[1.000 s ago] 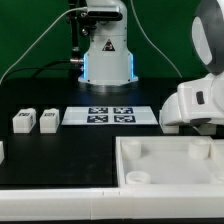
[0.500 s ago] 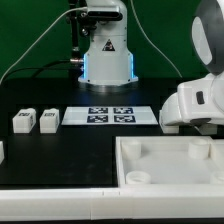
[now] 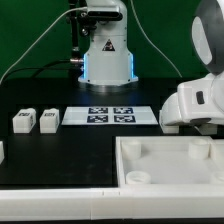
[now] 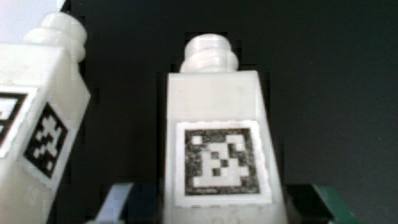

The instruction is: Assemble one leg

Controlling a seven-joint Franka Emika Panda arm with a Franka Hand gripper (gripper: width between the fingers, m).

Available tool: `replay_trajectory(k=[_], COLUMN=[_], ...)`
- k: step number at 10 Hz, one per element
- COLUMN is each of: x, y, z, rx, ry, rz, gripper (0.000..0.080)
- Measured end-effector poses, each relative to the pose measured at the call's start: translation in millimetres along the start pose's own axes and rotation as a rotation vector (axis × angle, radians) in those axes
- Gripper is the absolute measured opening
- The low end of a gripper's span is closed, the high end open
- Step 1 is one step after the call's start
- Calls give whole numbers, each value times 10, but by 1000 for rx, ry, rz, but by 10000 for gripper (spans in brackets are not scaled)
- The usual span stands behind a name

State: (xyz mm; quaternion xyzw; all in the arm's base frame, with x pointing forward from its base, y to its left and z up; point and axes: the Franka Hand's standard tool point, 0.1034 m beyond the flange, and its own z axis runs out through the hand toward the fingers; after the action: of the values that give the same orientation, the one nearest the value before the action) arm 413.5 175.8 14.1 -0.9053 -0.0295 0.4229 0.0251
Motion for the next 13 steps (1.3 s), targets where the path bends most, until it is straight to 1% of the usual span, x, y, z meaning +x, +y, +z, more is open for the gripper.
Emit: replay_trajectory(k=[2,3,4,5,6,7,8,9,11,12,13], x=[-151,-125,-177,-279,-377,-382,-450,-506,-475,-477,-458], y=[83,85,85,97,124,143,175,166,152,150,128], z=[-315,-519,-731,-854,-990,-1168,-1260,-1235,-1242,-1221,-1268], rx=[4,9,9,4,0,6,6,8,15,17,30], ry=[4,97,230,332,396,501,611,717,920,975,1084], rz=[-42,-42,-46,-45,-53,-52,-44,-30,-46,-52,-60], gripper=[293,293,293,293,293,293,293,293,293,293,293])
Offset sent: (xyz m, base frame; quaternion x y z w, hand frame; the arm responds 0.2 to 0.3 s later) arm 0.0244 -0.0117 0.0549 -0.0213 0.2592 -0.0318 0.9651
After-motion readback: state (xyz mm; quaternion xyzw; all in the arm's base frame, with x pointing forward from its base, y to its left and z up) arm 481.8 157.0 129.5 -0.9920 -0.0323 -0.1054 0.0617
